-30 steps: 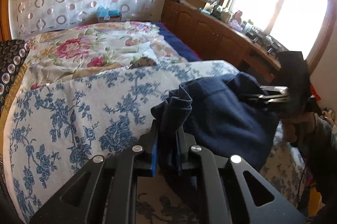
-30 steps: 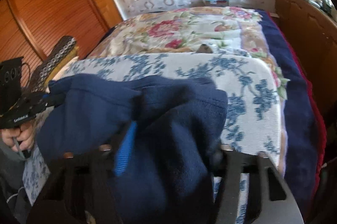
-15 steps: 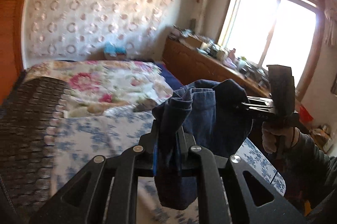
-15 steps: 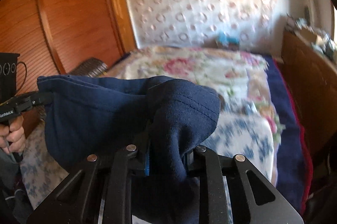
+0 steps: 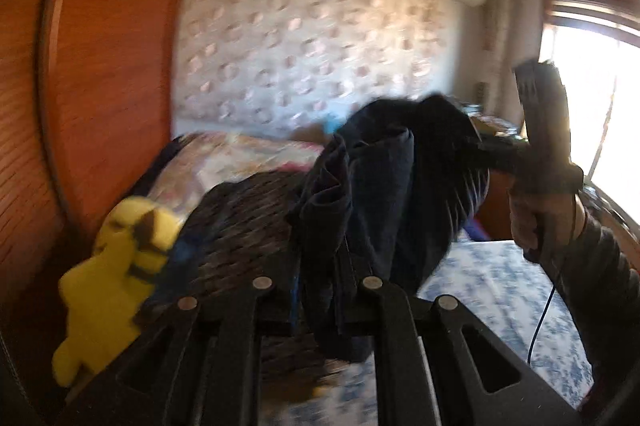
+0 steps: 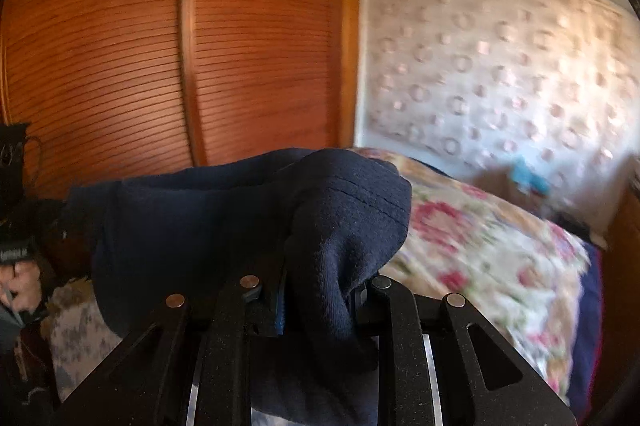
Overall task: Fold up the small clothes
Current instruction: 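Lift the folded T-shirt with both grippers and carry it onto the patterned pillow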
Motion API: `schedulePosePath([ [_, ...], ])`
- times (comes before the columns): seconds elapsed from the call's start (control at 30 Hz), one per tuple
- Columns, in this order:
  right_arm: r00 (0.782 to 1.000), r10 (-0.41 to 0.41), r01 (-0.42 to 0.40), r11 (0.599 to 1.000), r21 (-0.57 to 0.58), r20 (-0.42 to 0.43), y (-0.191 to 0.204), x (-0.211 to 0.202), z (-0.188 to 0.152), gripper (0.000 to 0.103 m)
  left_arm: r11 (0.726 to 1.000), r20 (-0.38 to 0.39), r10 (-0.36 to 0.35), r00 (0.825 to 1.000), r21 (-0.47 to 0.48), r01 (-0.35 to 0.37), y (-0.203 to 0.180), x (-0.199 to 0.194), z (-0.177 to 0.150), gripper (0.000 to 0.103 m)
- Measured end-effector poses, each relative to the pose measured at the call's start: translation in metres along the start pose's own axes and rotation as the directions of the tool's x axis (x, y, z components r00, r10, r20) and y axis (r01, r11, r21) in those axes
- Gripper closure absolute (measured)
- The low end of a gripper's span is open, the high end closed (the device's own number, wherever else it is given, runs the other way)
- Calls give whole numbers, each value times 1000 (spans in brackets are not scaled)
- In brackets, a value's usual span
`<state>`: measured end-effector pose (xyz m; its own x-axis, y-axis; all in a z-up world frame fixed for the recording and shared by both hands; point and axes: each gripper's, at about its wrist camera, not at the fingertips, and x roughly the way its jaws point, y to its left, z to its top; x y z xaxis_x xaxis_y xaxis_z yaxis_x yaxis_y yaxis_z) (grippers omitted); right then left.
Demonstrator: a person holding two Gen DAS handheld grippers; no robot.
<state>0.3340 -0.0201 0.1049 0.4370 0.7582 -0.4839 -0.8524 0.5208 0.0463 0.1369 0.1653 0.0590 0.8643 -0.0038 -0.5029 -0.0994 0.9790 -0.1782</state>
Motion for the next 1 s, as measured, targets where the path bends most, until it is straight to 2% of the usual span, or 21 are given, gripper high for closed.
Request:
schedulePosePath([
  [0.1,998,51,-53,998,-32,-42,21,65,24,84,996,-48,79,996,-27,-81,24,14,-20,93],
  [0.17,995,57,-60,998,-27,-82,32,102,30,81,992,-72,116,991,-47,-119,37,21,-35,93],
  [0.27,992,-1,4,1000,27,-130,36,138,28,59,989,-95,130,987,-59,-136,42,28,-52,93],
  [0.3,994,4,2,998,57,-109,34,137,24,47,989,-102,129,986,-61,-135,45,31,-53,93],
  [0.33,995,9,-3,998,60,-97,34,134,22,44,988,-106,138,985,-61,-145,47,34,-56,93],
  [0.43,996,-17,20,999,34,-88,37,121,9,43,986,-107,143,984,-73,-151,50,35,-63,92],
  [0.57,996,6,-1,998,58,-88,39,105,-15,43,984,-111,153,982,-76,-162,54,36,-61,88],
  [0.73,995,18,-10,997,76,-101,54,88,-41,43,975,-102,223,969,33,-221,37,26,-59,77],
  [0.8,994,27,-18,996,90,-105,62,82,-48,43,973,-89,229,969,59,-225,33,20,-56,66],
  [1.0,995,10,-1,995,96,-95,83,52,-63,43,956,-32,273,961,118,-268,16,-2,-53,58],
])
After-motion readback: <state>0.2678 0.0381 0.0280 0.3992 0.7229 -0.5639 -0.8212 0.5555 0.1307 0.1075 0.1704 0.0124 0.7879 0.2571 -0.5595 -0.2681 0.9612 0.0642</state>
